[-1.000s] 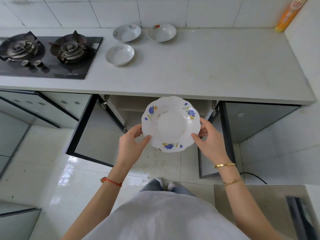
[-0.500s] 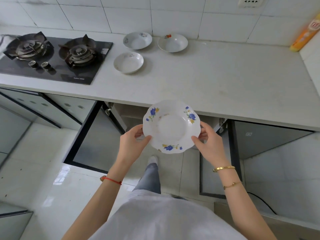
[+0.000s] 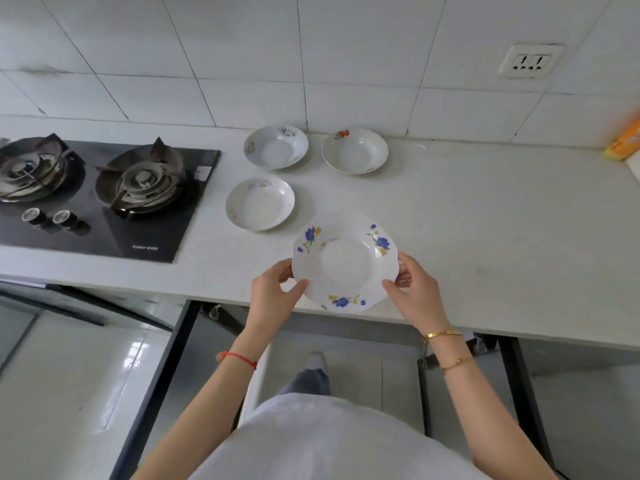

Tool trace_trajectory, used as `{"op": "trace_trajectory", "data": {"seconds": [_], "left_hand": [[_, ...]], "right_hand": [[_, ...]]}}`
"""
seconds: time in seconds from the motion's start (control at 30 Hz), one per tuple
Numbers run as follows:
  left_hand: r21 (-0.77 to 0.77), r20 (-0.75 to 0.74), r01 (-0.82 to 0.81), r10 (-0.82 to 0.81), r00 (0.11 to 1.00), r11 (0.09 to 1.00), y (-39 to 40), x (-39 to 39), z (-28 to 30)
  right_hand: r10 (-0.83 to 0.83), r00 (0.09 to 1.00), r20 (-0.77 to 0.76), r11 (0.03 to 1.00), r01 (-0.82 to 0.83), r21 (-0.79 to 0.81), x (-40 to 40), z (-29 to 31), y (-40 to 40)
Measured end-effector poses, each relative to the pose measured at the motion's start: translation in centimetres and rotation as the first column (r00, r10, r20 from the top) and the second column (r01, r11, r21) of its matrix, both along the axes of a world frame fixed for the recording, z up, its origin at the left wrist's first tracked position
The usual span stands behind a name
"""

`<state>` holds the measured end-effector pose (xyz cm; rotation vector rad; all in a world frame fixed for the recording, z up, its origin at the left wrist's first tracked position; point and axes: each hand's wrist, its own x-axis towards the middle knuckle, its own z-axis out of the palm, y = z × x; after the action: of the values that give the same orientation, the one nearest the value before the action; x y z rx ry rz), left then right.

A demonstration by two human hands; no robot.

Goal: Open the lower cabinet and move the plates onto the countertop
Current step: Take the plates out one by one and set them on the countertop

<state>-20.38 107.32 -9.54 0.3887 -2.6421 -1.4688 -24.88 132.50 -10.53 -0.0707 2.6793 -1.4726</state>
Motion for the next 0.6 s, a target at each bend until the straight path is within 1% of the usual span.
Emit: {"op": "trace_trajectory", "data": {"seconds": [0.13,0.33,0.43,0.6], "left_hand": [[0.013,0.018,0.013,-0.013,1.0,1.0,-1.9,-6.0,-1.3],[0.053,0.078,0.03,-0.034,0.996,0.998,-3.0,-13.0,-3.6],[0.085,0.1,0.007,-0.016,0.995,0.996,-3.1,-15.5,-4.7],[0.137,0.205,-0.068,0.039,0.978,0.988,-2.5,-18.5,-6.7]], "right_hand": [[-0.043,0.999,0.016,0.999,0.042,0.024,-5.7,-0.9,-2.3],[-0.078,0.993,0.093,0.996,0.073,0.055,-12.5,-2.8,-3.8],[-0.08,0.99,0.116,0.993,0.068,0.099,-15.4,-3.7,-4.1],[-0.055,0.986,0.155,0.989,0.032,0.146,-19.0,-5.5,-4.3]]}}
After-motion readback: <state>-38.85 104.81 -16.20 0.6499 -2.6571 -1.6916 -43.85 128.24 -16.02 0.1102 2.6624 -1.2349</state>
